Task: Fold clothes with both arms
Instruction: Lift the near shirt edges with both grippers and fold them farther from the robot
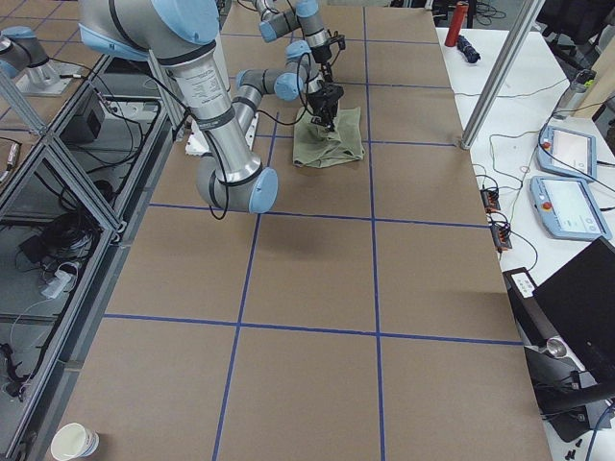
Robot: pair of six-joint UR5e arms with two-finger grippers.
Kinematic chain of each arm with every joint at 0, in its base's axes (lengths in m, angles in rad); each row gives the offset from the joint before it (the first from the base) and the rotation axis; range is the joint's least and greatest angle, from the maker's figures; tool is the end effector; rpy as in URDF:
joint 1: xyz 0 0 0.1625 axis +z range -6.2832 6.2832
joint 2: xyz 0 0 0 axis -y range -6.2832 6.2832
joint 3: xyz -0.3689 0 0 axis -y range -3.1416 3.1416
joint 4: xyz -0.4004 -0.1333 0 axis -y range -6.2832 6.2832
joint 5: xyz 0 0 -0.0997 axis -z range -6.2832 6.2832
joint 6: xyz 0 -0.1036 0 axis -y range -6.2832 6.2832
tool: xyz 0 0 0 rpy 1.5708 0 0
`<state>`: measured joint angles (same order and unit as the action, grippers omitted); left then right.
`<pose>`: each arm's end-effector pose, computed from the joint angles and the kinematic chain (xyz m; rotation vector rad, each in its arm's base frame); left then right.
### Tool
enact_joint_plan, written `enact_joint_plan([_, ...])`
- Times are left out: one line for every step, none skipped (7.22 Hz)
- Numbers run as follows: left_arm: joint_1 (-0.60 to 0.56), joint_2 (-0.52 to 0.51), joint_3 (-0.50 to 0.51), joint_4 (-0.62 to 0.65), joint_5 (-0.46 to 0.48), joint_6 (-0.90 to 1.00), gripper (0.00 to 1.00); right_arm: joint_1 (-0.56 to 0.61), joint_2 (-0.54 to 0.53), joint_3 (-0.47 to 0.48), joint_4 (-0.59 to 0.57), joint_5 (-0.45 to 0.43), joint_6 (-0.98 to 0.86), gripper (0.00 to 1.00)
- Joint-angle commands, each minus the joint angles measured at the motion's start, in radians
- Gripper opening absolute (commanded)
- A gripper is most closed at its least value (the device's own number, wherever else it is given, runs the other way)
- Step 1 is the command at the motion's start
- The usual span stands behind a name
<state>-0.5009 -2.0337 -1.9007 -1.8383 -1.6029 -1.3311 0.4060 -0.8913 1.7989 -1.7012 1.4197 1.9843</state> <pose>0.4506 -0.3948 0.1710 0.3574 1.0011 -0.2192 -0.5119 -0.3821 0.1370 0.1449 -0.8007 0.8341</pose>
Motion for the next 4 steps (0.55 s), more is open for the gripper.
enact_joint_plan([-0.043, -0.048, 0.145, -0.083, 0.001, 0.047, 0.0, 0.04, 0.025, -0.099, 0.067, 0.001, -0.028, 0.0])
enact_joint_plan([-0.056, -0.059, 0.2, -0.122, 0.003, 0.049, 0.0, 0.059, 0.037, -0.146, 0.098, 0.004, -0.056, 0.0])
enact_joint_plan([-0.06, -0.066, 0.224, -0.133, 0.003, 0.049, 0.0, 0.069, 0.043, -0.192, 0.133, 0.01, -0.058, 0.0])
enact_joint_plan([-0.06, -0.068, 0.227, -0.134, 0.003, 0.05, 0.0, 0.071, 0.046, -0.22, 0.17, 0.008, -0.058, 0.0])
